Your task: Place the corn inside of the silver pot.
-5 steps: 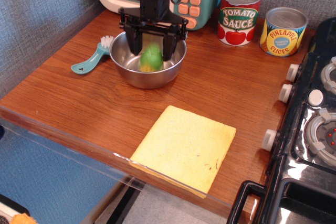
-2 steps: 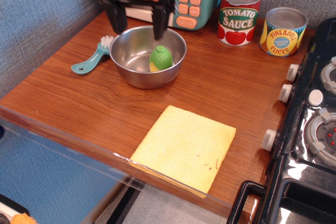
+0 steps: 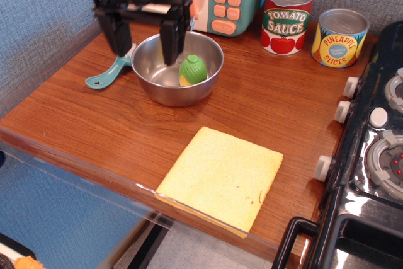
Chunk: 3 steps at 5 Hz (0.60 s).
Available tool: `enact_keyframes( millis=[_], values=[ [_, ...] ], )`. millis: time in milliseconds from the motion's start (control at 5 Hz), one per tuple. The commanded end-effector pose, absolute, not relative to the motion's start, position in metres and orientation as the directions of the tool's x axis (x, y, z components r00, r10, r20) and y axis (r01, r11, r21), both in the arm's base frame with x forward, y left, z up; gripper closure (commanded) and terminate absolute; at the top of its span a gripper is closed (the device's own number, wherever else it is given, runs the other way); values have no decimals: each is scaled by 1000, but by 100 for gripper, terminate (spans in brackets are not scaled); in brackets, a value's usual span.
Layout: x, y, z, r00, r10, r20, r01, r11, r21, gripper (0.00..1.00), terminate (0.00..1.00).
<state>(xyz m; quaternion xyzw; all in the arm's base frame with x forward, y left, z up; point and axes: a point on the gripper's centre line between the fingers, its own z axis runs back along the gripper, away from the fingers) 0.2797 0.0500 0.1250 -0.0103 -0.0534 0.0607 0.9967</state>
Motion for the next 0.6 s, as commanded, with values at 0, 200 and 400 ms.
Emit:
enact_keyframes(
  millis=[0, 200, 400],
  values=[
    [263, 60, 130, 993, 51, 107, -59, 995, 77, 0, 0],
    [263, 60, 130, 993, 51, 107, -59, 995, 77, 0, 0],
    [263, 60, 130, 993, 51, 107, -59, 995, 77, 0, 100]
  ],
)
